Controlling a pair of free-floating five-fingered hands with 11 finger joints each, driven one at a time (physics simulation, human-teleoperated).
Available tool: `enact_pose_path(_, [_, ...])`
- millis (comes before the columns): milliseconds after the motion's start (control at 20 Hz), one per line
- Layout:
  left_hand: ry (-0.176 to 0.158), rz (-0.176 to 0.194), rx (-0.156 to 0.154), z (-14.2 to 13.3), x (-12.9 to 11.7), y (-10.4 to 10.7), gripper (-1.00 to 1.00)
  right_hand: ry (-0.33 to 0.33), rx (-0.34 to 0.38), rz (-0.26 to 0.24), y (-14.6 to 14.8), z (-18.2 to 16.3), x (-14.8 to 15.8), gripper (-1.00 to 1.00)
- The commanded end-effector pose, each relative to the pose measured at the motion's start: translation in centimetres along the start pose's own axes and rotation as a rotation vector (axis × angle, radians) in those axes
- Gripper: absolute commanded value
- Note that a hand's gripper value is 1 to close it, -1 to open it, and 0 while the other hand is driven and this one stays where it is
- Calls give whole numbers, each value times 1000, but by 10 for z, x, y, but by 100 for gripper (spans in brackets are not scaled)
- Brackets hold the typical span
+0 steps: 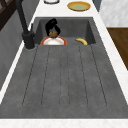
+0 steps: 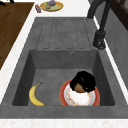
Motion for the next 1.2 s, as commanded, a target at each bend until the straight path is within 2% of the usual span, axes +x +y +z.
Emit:
enact_pose_path(0, [0,0,0,0,0,0,0,63,-7,-37,17,-32,1,100])
enact_pose_path(550, [0,0,0,0,0,0,0,54,-34,-24,85,-82,-1,100])
enact_pose_path(650, [0,0,0,0,0,0,0,22,-27,-11,76,-86,7,100])
enact_pose_path(800, [0,0,0,0,0,0,0,20,-34,-13,73,-89,3,100])
enact_pose_path(850, [0,0,0,0,0,0,0,-3,-36,-50,73,-82,1,100])
enact_pose_path(900, [0,0,0,0,0,0,0,2,-29,-45,76,-68,-1,-100])
enact_pose_path(1000, [0,0,0,0,0,0,0,-15,-24,-67,51,-41,-8,-100])
enact_pose_path(1150, [0,0,0,0,0,0,0,-47,-9,-85,42,-20,-14,-100])
